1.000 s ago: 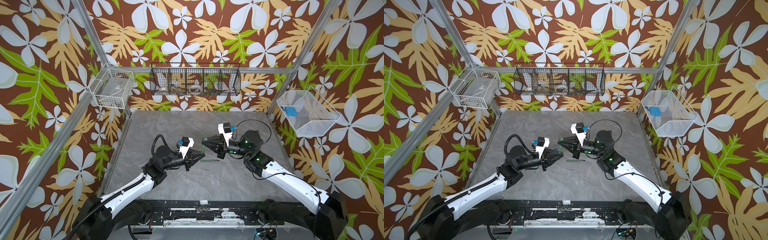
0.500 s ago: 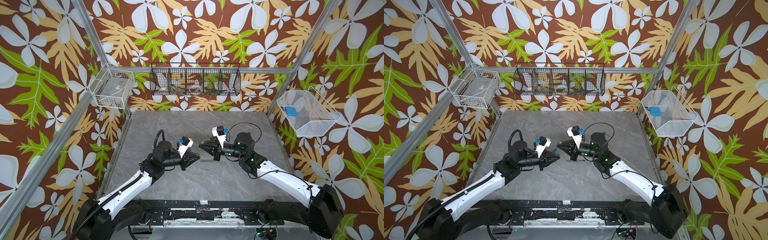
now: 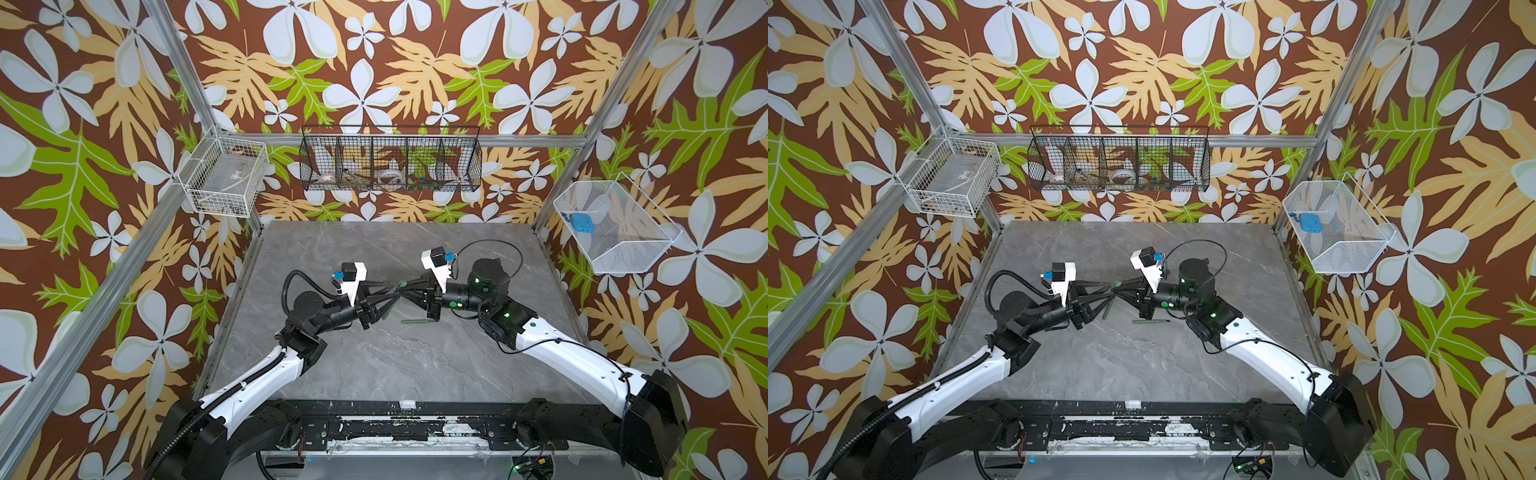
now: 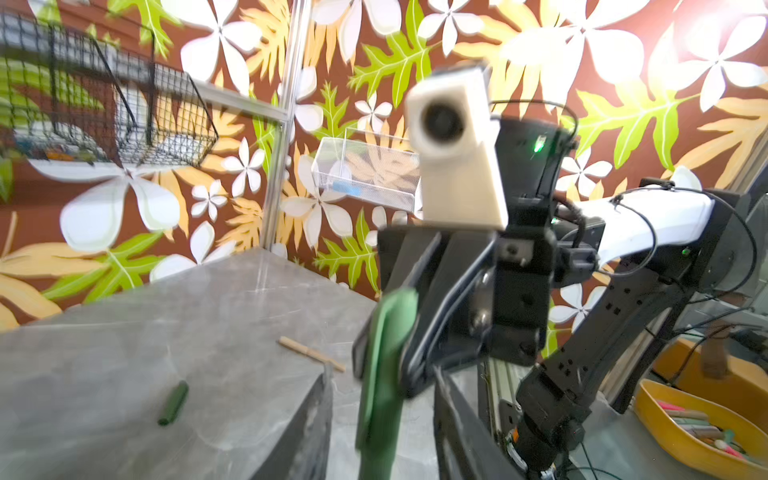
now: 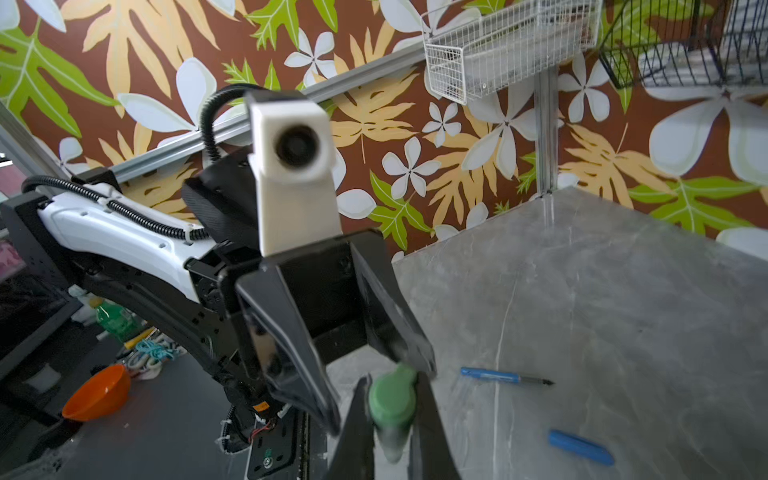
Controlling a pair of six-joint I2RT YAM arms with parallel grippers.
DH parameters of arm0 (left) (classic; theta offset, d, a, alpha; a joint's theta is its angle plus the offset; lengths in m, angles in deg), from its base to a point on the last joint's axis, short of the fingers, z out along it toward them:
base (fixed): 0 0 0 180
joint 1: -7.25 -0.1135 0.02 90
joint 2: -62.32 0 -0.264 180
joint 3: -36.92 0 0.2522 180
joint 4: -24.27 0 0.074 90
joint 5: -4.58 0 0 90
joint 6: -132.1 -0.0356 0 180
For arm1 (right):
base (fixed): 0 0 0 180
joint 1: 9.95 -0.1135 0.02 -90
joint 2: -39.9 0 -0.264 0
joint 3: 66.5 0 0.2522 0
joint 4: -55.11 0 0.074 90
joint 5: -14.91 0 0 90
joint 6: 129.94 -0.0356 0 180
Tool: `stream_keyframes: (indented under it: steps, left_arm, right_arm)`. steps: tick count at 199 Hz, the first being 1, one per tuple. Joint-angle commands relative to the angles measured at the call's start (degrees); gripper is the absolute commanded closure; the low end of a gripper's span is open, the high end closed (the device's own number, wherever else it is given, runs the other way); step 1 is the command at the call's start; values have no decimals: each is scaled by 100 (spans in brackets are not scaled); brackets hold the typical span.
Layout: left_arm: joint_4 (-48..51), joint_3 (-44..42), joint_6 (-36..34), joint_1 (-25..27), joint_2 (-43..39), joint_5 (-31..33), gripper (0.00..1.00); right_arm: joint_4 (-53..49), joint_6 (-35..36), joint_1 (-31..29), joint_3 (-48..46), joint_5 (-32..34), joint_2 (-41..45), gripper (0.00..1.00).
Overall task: Insert the pens into the pen caps
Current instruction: 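Open the left gripper to release the capped pen to the right gripper, then carry the capped green pen away and set it down with the right gripper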
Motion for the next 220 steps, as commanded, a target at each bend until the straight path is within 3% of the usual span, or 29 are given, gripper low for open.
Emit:
stream_keyframes:
  steps: [1,67,87,108,146,183,220]
  left_arm:
    - [-1269,-254,427,3,-116,263,50]
    - [740,-489,-389,-1,-969,982,25]
    - [1254,-532,-616,-1,-1160,1323,21]
    - [1716,-578,-565,-1,-1243,2098,15]
    - [2107,-818,-488,-1,-1317,2914,10]
    - [2187,-1083,-828,-1,-1313,3311,8]
    - [2009,-1313,-902,-1,-1410,3309,5]
  right_arm:
    - [-734,-82,44,149,69,-2,100]
    - [-1993,205,476,467,1111,523,100]
    - [-2758,328,694,767,1865,610,100]
    - [-3607,489,787,1150,2952,560,100]
    - [-4566,585,1079,1559,3989,127,100]
    - [-4917,730,1551,1514,3719,-328,100]
    - [-5144,928,2038,1425,3487,-1046,100]
